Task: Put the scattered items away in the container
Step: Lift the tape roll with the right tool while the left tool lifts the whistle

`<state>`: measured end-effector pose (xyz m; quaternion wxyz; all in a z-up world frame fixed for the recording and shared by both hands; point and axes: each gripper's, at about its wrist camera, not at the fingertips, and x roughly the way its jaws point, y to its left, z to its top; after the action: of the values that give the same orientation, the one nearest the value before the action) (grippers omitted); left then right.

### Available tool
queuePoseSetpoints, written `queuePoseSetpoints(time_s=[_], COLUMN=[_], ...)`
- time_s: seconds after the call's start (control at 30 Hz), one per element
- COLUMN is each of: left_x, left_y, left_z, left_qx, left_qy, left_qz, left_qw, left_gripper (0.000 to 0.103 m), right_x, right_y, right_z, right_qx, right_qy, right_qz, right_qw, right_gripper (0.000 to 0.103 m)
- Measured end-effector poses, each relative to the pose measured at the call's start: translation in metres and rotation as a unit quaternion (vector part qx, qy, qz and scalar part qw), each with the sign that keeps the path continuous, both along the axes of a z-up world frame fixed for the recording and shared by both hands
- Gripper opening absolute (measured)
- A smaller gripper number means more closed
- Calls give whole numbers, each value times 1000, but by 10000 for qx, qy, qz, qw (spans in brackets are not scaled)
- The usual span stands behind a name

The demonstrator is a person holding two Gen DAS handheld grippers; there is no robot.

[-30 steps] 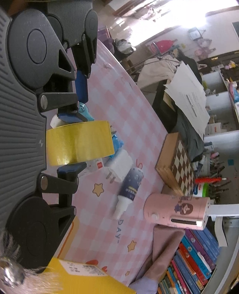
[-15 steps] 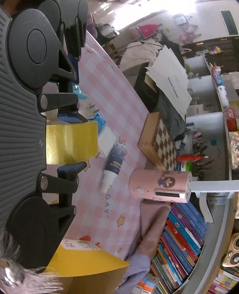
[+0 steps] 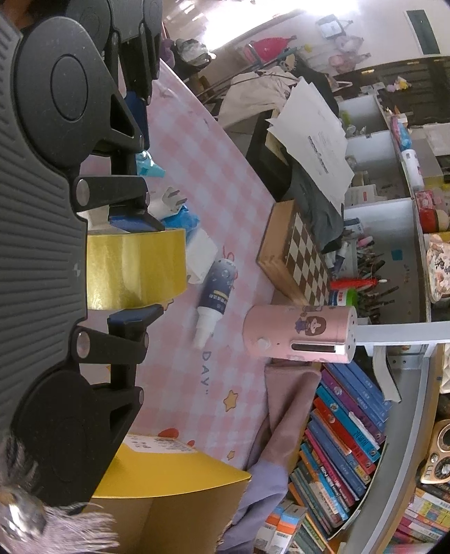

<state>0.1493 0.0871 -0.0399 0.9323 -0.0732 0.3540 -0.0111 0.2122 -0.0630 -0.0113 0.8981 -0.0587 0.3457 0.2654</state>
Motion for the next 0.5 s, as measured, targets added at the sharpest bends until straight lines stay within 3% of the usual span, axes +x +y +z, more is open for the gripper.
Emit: queuePoseSetpoints(time_s=[0.5], left_x=[-38], left_y=[-6], left_z=[21], left_qx=[35], left_qy=[-316], left_qz=[-142], left_qw=[9994], left_gripper=[23], right_x=[-35], right_y=[-14], right_z=[14], right_qx=[118], right_qy=[-197], right_qz=[-332], right_qw=[9992], right_gripper=[40])
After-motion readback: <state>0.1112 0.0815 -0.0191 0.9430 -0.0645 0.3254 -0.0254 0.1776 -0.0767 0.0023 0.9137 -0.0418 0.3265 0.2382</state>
